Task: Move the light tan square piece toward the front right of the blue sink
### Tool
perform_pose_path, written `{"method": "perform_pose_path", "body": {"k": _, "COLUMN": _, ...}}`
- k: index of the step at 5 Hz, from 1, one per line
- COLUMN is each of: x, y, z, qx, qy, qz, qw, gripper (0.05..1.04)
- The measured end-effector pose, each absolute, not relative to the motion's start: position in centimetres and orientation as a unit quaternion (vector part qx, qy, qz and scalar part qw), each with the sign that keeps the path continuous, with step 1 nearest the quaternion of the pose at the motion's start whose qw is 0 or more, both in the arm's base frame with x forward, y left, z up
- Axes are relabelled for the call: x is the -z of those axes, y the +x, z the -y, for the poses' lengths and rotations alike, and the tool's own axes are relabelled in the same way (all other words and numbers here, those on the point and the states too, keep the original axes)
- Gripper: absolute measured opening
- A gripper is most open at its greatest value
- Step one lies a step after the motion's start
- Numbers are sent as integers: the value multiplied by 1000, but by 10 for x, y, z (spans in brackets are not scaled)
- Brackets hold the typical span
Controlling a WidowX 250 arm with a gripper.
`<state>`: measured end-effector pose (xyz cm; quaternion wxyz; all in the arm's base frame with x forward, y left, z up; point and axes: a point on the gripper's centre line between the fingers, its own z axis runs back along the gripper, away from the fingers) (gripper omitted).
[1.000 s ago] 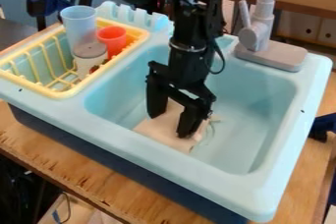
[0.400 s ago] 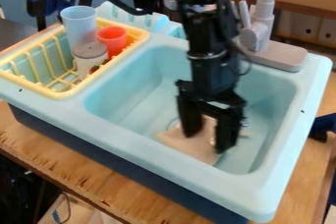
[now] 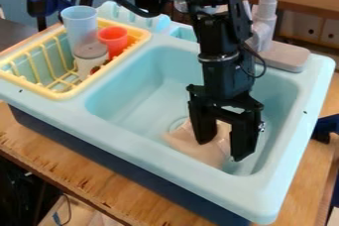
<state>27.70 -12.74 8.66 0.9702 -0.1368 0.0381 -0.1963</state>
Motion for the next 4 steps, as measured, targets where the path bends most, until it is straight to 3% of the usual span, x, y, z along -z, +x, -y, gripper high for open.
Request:
{"method": "perform_pose_path", "body": {"k": 1, "x": -93, "y": 272, "z": 132, "qx": 197, "qy": -126, "qz": -42, "qw": 971, "gripper": 1000}}
{"method": "perform_pose_path", "body": {"k": 3, "x": -122, "y": 277, "z": 128, "qx": 195, "qy": -135, "qz": 10, "qw": 971, "gripper": 1000}}
{"method": "perform_pose_path", "body": {"k": 4, "x": -128, "y": 278, "z": 118, "qx": 167, "qy": -107, "qz": 2, "qw": 980, "gripper": 1000}}
